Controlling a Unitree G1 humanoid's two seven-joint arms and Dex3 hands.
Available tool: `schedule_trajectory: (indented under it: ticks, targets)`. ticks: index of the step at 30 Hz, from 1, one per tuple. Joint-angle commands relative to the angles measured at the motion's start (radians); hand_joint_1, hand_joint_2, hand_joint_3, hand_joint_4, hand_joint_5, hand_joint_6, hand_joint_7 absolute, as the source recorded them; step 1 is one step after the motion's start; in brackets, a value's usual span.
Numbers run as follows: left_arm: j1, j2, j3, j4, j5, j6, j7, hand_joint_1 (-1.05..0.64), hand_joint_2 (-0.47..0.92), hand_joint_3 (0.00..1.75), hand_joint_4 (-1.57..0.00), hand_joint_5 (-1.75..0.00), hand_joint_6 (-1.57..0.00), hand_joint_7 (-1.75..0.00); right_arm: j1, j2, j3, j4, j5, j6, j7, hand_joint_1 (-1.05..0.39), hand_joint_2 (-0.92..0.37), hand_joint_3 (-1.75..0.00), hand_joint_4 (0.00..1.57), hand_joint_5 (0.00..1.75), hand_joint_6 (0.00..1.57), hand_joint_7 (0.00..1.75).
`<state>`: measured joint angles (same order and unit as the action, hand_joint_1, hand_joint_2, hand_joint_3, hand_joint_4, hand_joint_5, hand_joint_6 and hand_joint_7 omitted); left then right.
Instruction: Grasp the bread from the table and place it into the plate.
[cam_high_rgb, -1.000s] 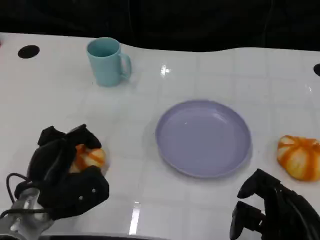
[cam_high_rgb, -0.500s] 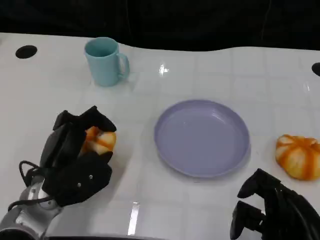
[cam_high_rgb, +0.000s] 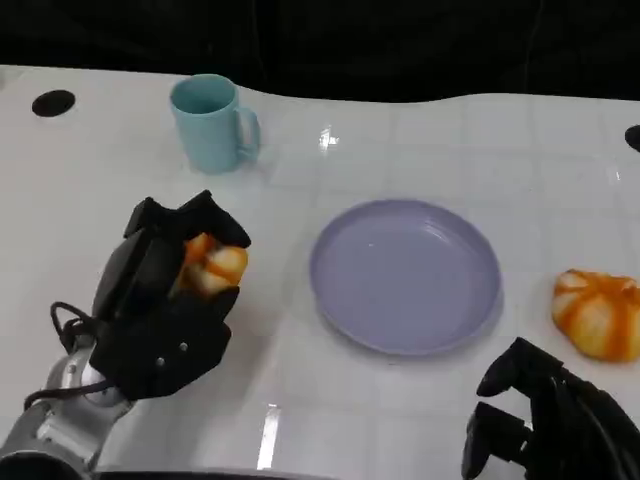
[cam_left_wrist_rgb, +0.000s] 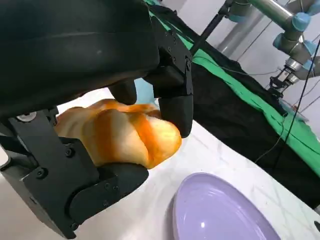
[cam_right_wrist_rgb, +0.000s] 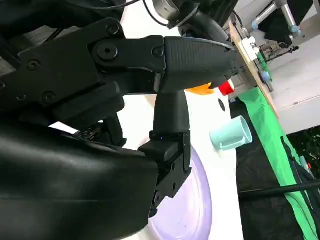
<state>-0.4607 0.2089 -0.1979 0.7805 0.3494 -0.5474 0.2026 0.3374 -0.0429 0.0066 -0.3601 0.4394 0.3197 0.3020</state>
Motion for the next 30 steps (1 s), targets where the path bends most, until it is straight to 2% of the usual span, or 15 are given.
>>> schedule_trajectory:
  ticks: [1,6,10,17,30]
  targets:
    - [-0.042,-0.011,0.002,-0.065,-0.014,0.032,-0.06,-0.08,0.33,1.55,-0.94,-1.75,-0.8,-1.75,-0.002,-0.009,-0.01,0.005,0.011,-0.002,0.007,-0.51,-0.92,-0.52,0.73,1.75,0.45,1.75]
    - [-0.048,-0.02,0.009,-0.089,-0.021,0.055,-0.094,-0.11,0.3,1.56,-0.95,-1.75,-0.8,-1.75,-0.003,-0.009,-0.01,0.006,0.01,-0.004,0.008,-0.51,-0.92,-0.52,0.74,1.75,0.45,1.75]
    - [-0.1,-0.053,0.008,-0.091,-0.048,0.058,-0.144,-0.09,0.3,1.57,-0.94,-1.75,-0.81,-1.75,-0.006,-0.007,-0.008,0.013,0.01,-0.007,0.013,-0.51,-0.92,-0.53,0.73,1.75,0.45,1.75]
    - [-0.129,-0.073,0.005,-0.083,-0.047,0.068,-0.157,-0.08,0.29,1.58,-0.95,-1.75,-0.82,-1.75,-0.008,-0.006,-0.008,0.018,0.006,-0.011,0.018,-0.52,-0.92,-0.52,0.74,1.75,0.45,1.75]
    - [-0.231,-0.145,-0.08,0.008,0.025,0.055,-0.147,-0.13,0.32,1.57,-0.94,-1.75,-0.79,-1.75,-0.004,-0.007,-0.012,0.011,0.019,-0.001,0.024,-0.52,-0.92,-0.52,0.74,1.75,0.45,1.75]
